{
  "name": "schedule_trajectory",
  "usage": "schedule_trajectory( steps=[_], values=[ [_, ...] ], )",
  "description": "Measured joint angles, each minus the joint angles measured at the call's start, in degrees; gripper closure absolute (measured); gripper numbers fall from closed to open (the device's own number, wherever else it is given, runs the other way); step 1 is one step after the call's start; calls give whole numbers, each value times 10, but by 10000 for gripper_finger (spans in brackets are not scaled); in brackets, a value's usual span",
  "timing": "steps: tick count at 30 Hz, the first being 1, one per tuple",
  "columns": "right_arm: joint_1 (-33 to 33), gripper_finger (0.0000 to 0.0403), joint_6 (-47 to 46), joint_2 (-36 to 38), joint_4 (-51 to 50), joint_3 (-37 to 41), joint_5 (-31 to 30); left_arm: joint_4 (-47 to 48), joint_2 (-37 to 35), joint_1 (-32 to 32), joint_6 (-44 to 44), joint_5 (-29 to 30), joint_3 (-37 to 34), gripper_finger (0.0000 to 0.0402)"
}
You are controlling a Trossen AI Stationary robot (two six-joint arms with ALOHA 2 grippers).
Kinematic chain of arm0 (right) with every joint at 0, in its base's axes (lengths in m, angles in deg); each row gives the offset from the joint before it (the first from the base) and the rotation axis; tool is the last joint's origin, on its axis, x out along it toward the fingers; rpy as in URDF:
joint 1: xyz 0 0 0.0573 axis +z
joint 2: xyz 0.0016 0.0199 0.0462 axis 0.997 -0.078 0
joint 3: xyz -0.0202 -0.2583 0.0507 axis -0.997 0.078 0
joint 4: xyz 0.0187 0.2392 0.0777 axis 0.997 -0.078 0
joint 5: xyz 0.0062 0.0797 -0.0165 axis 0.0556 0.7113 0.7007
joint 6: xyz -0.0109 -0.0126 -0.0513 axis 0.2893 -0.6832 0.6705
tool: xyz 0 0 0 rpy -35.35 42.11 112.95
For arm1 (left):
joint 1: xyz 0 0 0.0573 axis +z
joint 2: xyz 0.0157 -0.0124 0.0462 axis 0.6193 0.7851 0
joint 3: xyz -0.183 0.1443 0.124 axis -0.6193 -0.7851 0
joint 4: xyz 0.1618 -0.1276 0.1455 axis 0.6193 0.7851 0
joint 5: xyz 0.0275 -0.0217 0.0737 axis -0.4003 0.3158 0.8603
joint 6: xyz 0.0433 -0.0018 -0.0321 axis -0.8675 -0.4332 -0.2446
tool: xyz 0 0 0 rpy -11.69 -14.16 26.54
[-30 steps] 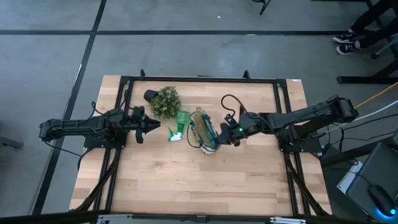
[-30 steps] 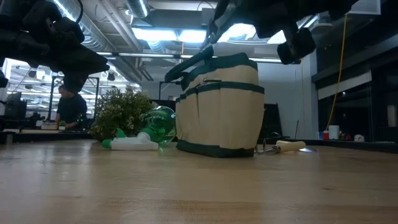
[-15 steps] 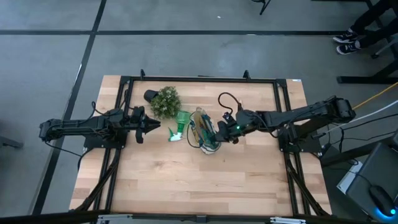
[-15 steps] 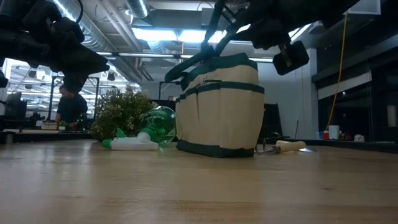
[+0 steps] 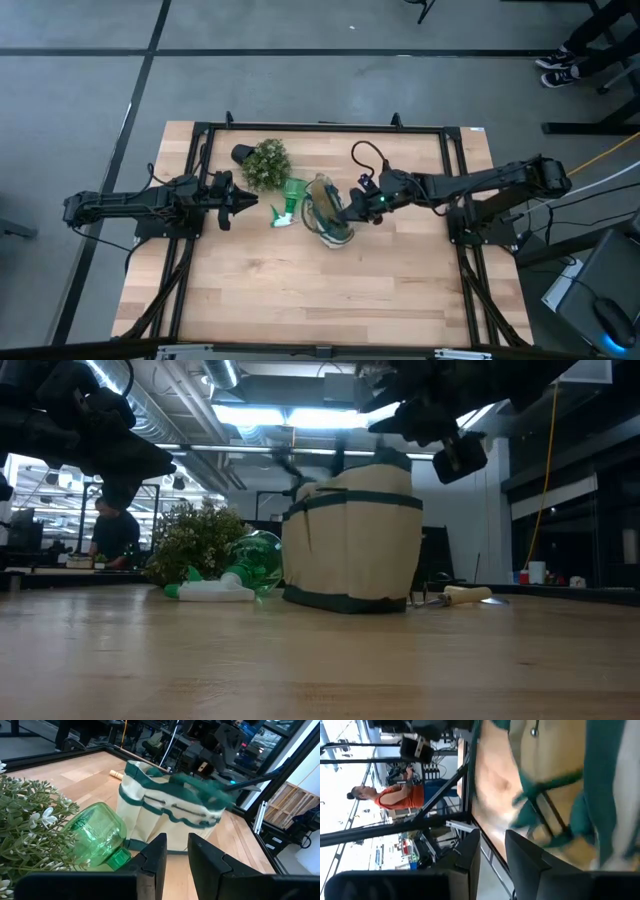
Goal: Pick & Place Garden tools in Gardening bag
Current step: Put the green fruit pruner into the light brown gardening bag, then put the light brown hand rake into the light brown gardening bag
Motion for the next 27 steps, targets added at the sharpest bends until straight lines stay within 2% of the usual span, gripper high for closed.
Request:
schedule_trajectory(
  steps=[8,14,20,25,27],
  values=[
    [-26,308,30,0,39,0,15,0,0,0,0,0,0,329],
    [-52,308,67,8,84,0,110,0,0,0,0,0,0,329],
    [-64,308,108,21,80,0,194,0,0,0,0,0,0,329],
    [-45,308,192,22,79,0,269,0,0,0,0,0,0,329],
    [-30,308,255,22,75,0,274,0,0,0,0,0,0,329]
  ],
)
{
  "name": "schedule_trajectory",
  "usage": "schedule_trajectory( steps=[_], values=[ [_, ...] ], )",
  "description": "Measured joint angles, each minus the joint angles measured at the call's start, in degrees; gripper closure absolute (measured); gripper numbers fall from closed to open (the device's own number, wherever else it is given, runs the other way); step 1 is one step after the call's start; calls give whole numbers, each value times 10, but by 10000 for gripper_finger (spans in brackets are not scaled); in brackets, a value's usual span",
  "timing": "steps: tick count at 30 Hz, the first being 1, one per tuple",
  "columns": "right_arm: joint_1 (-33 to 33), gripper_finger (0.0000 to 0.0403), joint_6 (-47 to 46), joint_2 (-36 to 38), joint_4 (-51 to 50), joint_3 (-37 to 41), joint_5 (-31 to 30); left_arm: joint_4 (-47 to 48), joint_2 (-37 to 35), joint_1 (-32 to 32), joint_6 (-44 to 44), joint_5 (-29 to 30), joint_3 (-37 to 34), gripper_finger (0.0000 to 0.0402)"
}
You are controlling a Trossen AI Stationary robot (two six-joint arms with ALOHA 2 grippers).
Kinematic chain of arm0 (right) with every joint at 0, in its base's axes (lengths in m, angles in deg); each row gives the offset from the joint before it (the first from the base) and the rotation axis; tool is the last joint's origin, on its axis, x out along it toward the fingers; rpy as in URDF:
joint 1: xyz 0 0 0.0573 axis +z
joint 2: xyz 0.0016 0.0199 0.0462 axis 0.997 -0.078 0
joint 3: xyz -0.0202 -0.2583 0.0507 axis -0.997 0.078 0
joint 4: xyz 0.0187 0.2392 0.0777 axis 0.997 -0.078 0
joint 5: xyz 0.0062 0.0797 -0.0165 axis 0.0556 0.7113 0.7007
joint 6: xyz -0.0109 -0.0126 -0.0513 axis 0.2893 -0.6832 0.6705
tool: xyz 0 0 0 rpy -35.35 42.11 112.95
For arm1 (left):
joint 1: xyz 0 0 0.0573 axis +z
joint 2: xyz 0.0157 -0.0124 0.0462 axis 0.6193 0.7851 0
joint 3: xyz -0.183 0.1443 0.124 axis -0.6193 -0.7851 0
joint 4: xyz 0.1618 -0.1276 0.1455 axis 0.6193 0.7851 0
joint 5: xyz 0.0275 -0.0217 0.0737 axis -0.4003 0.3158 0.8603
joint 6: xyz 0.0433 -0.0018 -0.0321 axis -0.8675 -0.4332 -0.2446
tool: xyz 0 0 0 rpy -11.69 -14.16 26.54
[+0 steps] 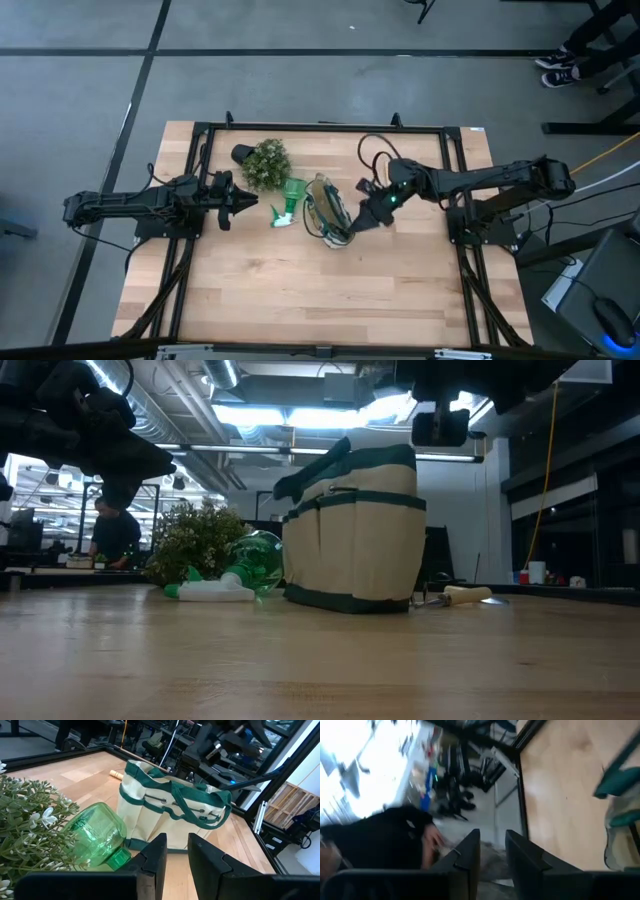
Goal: Pick & Place Garden tools in Gardening bag
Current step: Put the light brown hand rake into the light brown gardening bag
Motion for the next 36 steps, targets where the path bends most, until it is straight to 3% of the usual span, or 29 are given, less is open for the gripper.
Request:
schedule_trajectory(
  steps=[7,13,16,20,26,30,36],
  values=[
    [64,308,170,0,-39,0,0,0,0,0,0,0,0,329],
    [101,308,262,0,-200,0,-18,0,0,0,0,0,0,329],
    [110,308,324,0,-315,0,-71,0,0,0,0,0,0,329],
    [110,308,440,0,-445,0,-203,0,0,0,0,0,0,329],
    [103,308,565,0,-496,0,-374,0,0,0,0,0,0,329],
    [90,308,628,-8,-494,0,-411,0,0,0,0,0,0,329],
    [63,308,704,-44,-489,0,-412,0,0,0,0,0,0,329]
  ],
)
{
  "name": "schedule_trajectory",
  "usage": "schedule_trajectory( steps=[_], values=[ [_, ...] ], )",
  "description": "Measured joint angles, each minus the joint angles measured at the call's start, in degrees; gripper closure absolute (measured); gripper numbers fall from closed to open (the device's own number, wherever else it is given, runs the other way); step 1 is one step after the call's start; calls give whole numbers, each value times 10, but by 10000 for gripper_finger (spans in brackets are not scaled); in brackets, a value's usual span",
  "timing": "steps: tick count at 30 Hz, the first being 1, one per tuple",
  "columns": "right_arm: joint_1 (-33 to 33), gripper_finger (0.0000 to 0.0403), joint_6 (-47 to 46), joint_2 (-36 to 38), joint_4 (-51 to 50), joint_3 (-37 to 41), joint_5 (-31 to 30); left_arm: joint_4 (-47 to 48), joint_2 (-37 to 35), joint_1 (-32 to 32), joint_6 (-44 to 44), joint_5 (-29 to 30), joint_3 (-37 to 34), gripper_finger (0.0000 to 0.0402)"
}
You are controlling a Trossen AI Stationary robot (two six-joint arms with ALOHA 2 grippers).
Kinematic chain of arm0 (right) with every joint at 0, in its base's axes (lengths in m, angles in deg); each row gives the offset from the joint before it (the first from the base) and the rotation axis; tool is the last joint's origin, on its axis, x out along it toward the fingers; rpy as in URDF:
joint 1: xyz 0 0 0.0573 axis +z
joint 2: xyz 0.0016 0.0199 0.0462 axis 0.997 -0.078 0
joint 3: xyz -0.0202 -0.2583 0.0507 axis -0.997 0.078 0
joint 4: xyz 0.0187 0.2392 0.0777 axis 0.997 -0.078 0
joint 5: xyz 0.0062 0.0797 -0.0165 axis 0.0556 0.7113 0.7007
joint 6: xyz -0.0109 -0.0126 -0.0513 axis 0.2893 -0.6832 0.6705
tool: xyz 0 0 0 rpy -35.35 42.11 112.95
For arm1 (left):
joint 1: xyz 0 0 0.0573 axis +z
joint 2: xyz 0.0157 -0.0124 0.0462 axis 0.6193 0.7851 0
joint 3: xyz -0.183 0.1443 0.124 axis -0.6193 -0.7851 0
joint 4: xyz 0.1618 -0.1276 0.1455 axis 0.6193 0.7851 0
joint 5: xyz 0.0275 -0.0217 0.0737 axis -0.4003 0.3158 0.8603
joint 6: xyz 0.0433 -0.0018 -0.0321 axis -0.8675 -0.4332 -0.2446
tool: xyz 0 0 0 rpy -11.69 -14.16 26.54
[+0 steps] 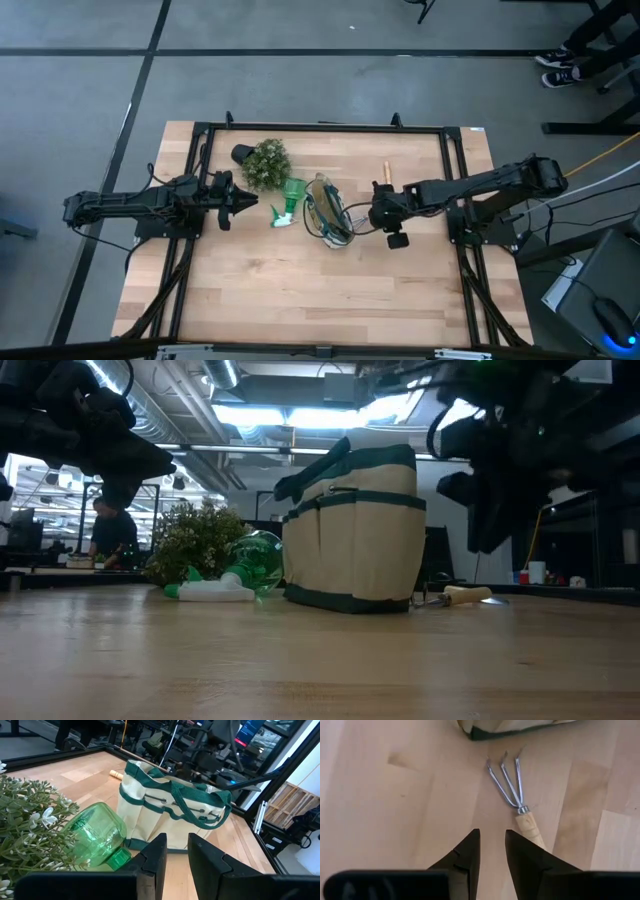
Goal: Pick & Place Garden tools in Gardening bag
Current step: Put the light brown hand rake into the light brown gardening bag
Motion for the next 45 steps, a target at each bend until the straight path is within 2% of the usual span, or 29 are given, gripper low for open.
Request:
schedule_trajectory(
  steps=[5,14,24,28,39,45],
  values=[
    [-23,308,44,-44,21,0,0,0,0,0,0,0,0,329],
    [-53,301,39,-82,39,0,-15,0,0,0,0,0,0,329],
    [-74,219,7,-82,49,0,-15,0,0,0,0,0,0,329],
    [-74,200,12,-83,31,0,-15,0,0,0,0,0,0,329],
    [-74,217,9,-139,26,-2,-11,0,0,0,0,0,0,329],
    [-73,263,-49,-142,22,-2,10,0,0,0,0,0,0,329]
  ],
)
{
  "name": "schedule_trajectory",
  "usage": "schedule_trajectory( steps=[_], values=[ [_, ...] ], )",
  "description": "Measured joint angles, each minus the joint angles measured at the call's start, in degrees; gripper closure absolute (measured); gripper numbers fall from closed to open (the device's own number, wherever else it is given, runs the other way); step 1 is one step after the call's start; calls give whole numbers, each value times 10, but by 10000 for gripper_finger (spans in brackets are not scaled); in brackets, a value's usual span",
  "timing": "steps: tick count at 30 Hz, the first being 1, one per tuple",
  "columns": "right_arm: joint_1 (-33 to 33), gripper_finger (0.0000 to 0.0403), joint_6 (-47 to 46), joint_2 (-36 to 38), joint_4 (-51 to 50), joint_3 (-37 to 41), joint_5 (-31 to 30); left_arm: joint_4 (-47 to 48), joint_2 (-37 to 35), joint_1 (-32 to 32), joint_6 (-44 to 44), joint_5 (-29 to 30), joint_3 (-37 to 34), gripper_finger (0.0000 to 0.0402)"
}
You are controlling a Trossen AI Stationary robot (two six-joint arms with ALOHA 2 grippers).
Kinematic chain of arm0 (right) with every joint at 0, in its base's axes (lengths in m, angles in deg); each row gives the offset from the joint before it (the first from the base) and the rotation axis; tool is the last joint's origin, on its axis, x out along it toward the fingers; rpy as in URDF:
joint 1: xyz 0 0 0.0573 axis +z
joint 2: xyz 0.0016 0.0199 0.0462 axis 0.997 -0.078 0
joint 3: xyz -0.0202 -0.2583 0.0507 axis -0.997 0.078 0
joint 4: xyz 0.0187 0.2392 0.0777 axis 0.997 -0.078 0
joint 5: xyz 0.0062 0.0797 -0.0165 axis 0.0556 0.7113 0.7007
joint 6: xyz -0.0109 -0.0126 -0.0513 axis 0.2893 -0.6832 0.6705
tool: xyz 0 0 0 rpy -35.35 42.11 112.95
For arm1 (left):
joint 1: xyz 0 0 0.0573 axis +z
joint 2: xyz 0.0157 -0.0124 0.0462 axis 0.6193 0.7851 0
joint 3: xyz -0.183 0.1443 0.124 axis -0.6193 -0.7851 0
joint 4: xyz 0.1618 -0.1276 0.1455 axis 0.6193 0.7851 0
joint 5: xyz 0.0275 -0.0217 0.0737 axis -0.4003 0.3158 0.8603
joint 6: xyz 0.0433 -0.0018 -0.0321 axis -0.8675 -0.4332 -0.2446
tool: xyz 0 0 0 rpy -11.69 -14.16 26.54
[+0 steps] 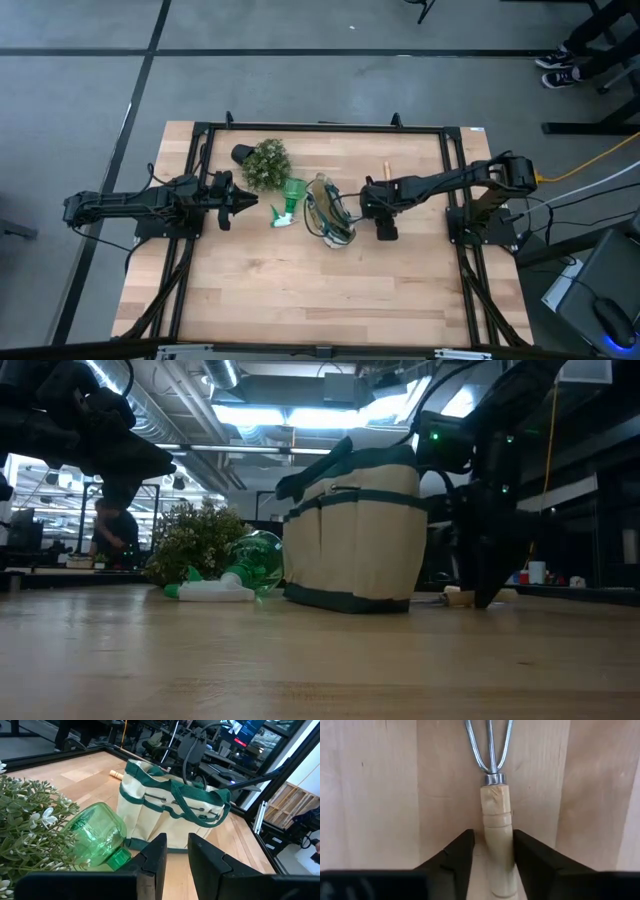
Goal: Pick & Place Garden tools in Gardening bag
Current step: Put the light brown hand rake into the light brown gardening bag
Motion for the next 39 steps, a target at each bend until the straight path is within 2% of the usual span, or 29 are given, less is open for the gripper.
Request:
schedule_trajectory(
  steps=[7,11,17,22,29,39],
  values=[
    [14,338,-108,1,-6,0,10,0,0,0,0,0,0,329],
    [29,338,-161,15,-4,3,14,0,0,0,0,0,0,329],
    [34,338,-212,45,-8,5,106,0,0,0,0,0,0,329],
    [35,338,-308,62,-10,4,137,0,0,0,0,0,0,329],
    [35,338,-466,78,-22,3,129,0,0,0,0,0,0,329],
    [25,338,-589,141,-4,3,100,0,0,0,0,0,0,329]
  ],
)
